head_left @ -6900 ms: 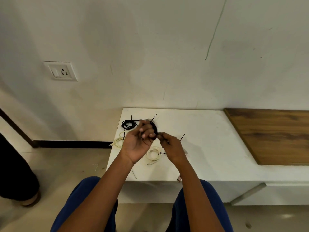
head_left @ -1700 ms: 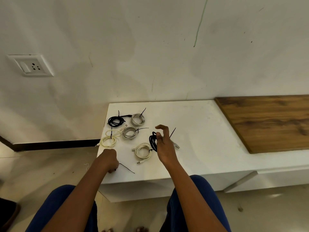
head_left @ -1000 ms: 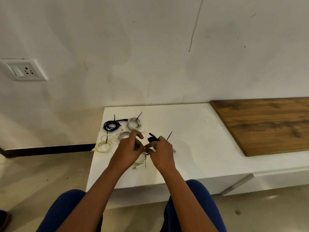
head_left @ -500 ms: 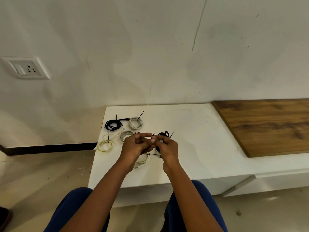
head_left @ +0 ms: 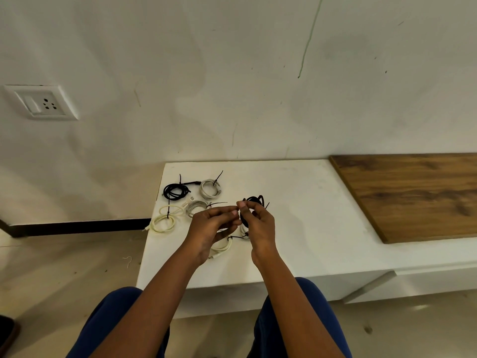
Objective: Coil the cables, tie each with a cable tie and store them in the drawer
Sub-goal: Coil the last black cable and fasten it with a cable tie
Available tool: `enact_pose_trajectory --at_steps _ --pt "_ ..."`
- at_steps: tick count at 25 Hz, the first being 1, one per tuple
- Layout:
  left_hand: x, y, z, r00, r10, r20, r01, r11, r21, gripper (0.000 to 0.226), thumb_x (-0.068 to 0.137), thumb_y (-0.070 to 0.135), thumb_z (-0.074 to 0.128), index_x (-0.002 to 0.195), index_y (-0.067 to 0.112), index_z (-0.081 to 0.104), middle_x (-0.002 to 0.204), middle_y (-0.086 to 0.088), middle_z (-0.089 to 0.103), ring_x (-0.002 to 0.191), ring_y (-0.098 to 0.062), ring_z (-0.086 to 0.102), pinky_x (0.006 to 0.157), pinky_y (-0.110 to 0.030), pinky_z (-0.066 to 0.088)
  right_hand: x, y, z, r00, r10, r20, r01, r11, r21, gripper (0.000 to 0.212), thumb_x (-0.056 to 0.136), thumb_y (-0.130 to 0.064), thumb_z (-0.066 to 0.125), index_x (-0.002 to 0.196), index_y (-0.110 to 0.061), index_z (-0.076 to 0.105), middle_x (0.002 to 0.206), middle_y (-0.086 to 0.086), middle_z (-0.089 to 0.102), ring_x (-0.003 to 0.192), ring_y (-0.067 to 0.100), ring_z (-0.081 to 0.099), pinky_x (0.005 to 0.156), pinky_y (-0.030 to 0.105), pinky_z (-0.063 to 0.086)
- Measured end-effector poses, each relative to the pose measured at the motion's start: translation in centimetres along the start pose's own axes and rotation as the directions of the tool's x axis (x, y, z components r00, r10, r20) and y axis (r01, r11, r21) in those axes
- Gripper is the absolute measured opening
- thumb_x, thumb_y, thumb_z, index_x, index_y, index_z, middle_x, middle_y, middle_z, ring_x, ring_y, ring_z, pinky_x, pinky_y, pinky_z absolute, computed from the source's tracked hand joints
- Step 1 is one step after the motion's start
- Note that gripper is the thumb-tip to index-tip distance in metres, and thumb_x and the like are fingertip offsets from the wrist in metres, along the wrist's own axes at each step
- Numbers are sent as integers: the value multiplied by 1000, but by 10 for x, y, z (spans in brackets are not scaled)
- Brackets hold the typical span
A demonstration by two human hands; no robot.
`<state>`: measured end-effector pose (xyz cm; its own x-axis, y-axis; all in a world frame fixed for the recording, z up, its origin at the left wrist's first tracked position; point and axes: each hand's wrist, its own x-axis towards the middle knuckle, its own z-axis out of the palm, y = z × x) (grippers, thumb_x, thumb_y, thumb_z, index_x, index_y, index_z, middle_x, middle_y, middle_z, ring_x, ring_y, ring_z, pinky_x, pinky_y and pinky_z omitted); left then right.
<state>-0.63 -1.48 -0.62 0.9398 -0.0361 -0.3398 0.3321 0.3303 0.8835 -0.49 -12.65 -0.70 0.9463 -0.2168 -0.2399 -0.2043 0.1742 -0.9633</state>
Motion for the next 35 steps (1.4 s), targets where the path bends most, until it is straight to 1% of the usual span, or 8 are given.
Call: enact_pose_trajectory --at_steps 4,7,14,20,22,25,29,35 --pt "0 2 1 999 -35 -32 34 999 -41 11 81 8 71 91 4 73 75 -10 73 63 -11 67 59 -19 55 -2 -1 1 999 -4 46 5 999 -31 5 90 -25 62 85 -27 64 80 -4 57 88 17 54 73 19 44" --pt "2 2 3 996 -51 -69 47 997 -63 9 80 9 72 86 3 73 68 -5 68 54 -9 61 53 -18 52 -3 -1 2 995 -47 93 43 998 40 13 91 -12 53 95 -23 58 87 -2 58 85 13 53 70 19 43" --pt "0 -6 10 971 37 -237 -10 994 111 12 77 14 75 72 3 71 57 -3 66 46 -9 58 47 -18 48 -4 3 7 994 106 -21 -99 973 209 12 100 -31 35 100 -22 44 59 -3 35 57 10 36 61 22 34" --pt "-2 -10 18 908 173 -381 -91 970 224 17 76 11 71 62 2 68 44 -2 62 40 -10 59 43 -14 45 -5 8 14 992 129 14 -128 953 275 10 99 -17 39 103 -22 47 45 -9 38 50 10 39 58 23 37" --pt "-2 -11 20 897 194 -397 -106 967 232 19 77 13 72 62 3 67 42 -1 60 38 -8 57 42 -13 45 -7 7 14 991 123 49 -132 954 271 13 98 -16 40 103 -24 48 43 -9 39 44 6 42 50 19 38" --pt "0 -10 19 903 190 -386 -117 972 206 20 78 13 72 62 3 67 41 0 59 37 -7 55 42 -14 45 -9 3 12 987 121 107 -141 970 200 18 97 -15 39 105 -24 52 42 -10 39 39 1 45 38 11 35" --pt "2 -8 12 933 211 -293 -134 956 263 16 80 14 71 69 2 69 47 -3 61 41 -9 55 53 -23 47 -8 -3 6 979 98 178 -132 973 187 23 96 -11 38 97 -15 61 44 -6 38 45 9 45 45 14 43" --pt "2 -6 8 950 261 -173 -180 907 380 21 83 24 69 67 10 71 49 -2 61 47 -10 55 53 -18 45 -6 -8 3 981 109 160 -134 980 150 17 97 -11 40 91 -12 55 42 -8 35 41 4 36 51 18 35"
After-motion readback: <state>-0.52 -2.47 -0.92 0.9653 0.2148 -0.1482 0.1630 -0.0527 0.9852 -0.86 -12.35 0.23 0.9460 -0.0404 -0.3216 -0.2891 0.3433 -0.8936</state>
